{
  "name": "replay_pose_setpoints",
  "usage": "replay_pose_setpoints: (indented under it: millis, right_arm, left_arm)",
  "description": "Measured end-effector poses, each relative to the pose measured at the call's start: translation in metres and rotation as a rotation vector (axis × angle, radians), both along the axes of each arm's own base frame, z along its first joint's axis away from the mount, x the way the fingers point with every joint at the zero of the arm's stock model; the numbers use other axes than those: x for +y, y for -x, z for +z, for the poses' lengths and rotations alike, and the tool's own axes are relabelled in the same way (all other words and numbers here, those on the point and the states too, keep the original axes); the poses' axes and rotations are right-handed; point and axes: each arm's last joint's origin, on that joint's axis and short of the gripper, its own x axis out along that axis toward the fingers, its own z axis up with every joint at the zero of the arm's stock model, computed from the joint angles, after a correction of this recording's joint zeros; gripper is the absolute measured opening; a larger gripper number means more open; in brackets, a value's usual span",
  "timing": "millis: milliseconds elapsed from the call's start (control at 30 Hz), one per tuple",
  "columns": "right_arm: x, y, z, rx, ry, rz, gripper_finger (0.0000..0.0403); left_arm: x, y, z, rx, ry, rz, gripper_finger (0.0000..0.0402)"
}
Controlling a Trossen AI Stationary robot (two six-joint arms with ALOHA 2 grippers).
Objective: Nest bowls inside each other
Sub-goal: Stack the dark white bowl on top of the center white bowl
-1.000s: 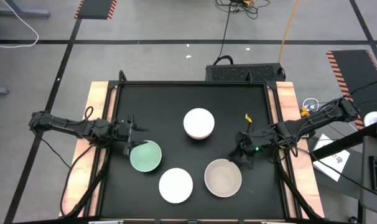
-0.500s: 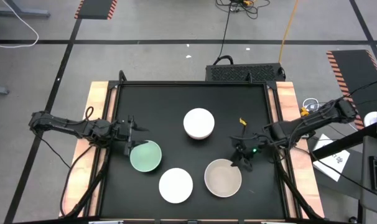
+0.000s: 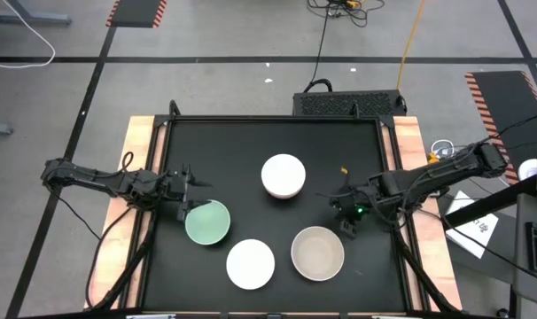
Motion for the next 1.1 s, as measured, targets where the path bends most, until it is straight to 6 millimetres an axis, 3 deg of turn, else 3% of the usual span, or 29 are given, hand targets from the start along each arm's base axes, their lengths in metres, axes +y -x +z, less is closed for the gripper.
replay_pose_setpoints:
  millis: [433, 767, 1100]
  right_arm:
    - [0.009, -0.038, -0.009, 0.165, 0.036, 0.057, 0.0244]
    - [0.011, -0.046, -0.021, 0.268, 0.052, 0.051, 0.0244]
    - [0.012, -0.05, -0.022, 0.239, 0.052, 0.054, 0.0244]
  left_arm:
    - [0.0, 0.0, 0.0, 0.002, -0.006, 0.012, 0.0241]
    - [0.0, 0.0, -0.001, 0.011, -0.011, 0.005, 0.0241]
    - [0.0, 0.0, -0.002, 0.018, -0.015, 0.003, 0.0241]
